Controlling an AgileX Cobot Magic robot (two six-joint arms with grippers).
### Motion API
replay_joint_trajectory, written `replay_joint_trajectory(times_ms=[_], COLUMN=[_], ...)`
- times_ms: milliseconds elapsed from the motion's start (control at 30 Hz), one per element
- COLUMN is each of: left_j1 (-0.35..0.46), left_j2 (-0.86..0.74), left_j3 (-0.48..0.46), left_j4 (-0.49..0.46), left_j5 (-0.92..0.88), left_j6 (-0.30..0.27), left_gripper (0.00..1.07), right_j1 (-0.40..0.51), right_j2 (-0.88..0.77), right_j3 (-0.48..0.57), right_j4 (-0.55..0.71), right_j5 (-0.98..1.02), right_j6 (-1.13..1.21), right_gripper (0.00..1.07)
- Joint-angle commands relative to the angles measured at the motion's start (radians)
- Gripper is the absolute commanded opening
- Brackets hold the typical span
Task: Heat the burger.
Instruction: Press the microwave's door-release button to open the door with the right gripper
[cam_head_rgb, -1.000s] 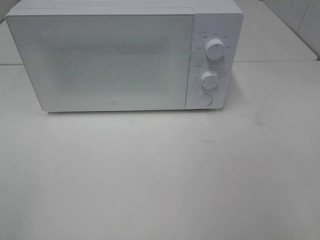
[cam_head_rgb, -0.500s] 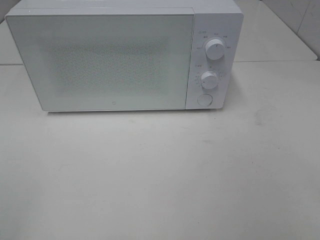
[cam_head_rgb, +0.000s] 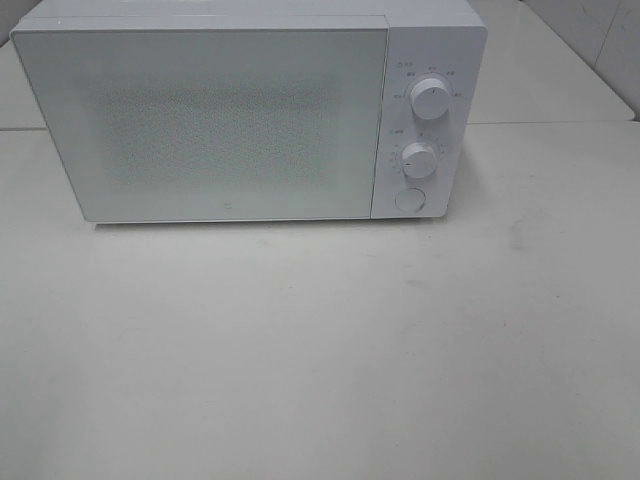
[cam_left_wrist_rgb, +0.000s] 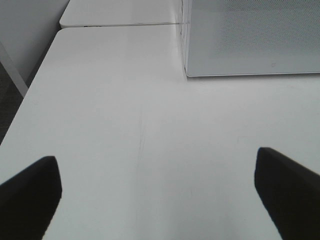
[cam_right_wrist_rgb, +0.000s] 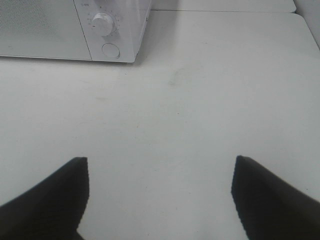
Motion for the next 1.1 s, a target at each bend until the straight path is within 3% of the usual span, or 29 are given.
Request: replay_joint_trajectory(times_ms=[33,667,933,1100], left_j1=[0.004,0.004,0.004,0.004], left_j2=[-0.021,-0.021,-0.021,-0.021], left_j3=[0.004,0.004,0.004,0.004], left_j4=[-0.005,-0.005,-0.005,-0.005], left_j5=[-0.008,-0.008,-0.008,-0.008], left_j6=[-0.003,-0.003,-0.003,-0.003], left_gripper=[1.01,1.01,1.01,1.01], right_j1=[-0.009,-0.007,-0.007,-0.007], right_j2=[-0.027,0.178,0.305,0.366], right_j3=[-0.001,-0.018,-0.005,-0.003], right_j4=[-0.003,-0.004,-0.002,-0.002], right_j5=[-0.002,-0.026,-0.34,-0.435], right_j6=[-0.006,-0.005,0.002,0.002], right_gripper=[0.76,0.76,0.76,0.76])
